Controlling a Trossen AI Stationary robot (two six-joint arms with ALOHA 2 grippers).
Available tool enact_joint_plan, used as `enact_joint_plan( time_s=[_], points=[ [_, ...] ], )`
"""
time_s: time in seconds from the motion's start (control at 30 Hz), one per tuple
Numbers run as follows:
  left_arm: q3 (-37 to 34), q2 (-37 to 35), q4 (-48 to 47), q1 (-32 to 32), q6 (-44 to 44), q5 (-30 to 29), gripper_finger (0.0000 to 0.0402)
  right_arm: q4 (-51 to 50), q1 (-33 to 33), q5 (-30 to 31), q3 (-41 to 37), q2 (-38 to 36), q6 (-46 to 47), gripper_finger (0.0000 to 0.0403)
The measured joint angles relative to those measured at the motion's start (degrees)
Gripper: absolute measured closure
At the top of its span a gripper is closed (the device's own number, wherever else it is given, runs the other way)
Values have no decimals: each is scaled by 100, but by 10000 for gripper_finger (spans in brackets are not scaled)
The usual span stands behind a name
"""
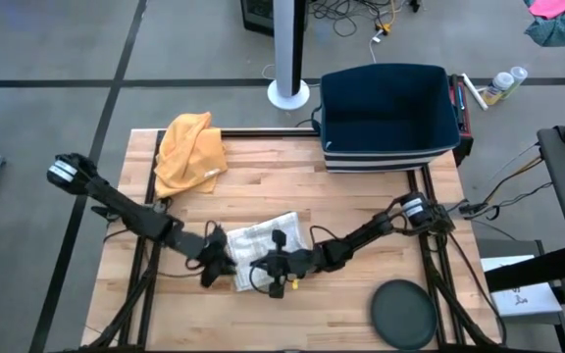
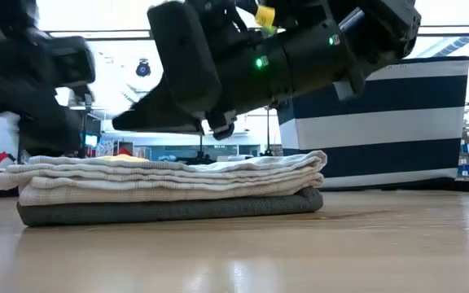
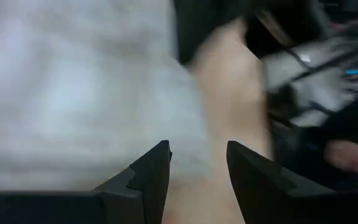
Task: Fold kitchen towel into neat rectangle
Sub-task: Stack the white patterned towel on top of the gray towel
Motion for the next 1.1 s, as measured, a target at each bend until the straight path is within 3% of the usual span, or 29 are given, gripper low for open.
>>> enact_joint_plan(
  time_s=[0.13, 0.33, 0.4, 0.5, 0.67, 0.83, 1.1],
  points=[
    [35, -143, 11, -1157, -702, -563, 249, -92, 178, -118, 133, 0, -68, 399],
    [93, 209, 4, -2343, -660, -2294, 249, -878, 330, -684, 947, 193, -313, 352],
    [122, 417, 26, -2392, -638, -2708, 249, -1452, 339, -509, 1272, 375, -357, 327],
    [122, 805, 42, -2357, -714, -2814, 249, -2163, 339, -253, 1639, 634, -299, 295],
    [275, 1787, 466, -2354, -785, -2877, 249, -2065, 364, -204, 1759, 743, -92, 263],
    [818, 2635, 498, -2296, -323, -3186, 249, -1925, 362, -192, 1759, 746, 87, 254],
    [1356, 3410, 522, -2026, 112, -3120, 249, -1908, 337, -111, 1757, 861, 384, 264]
  ],
)
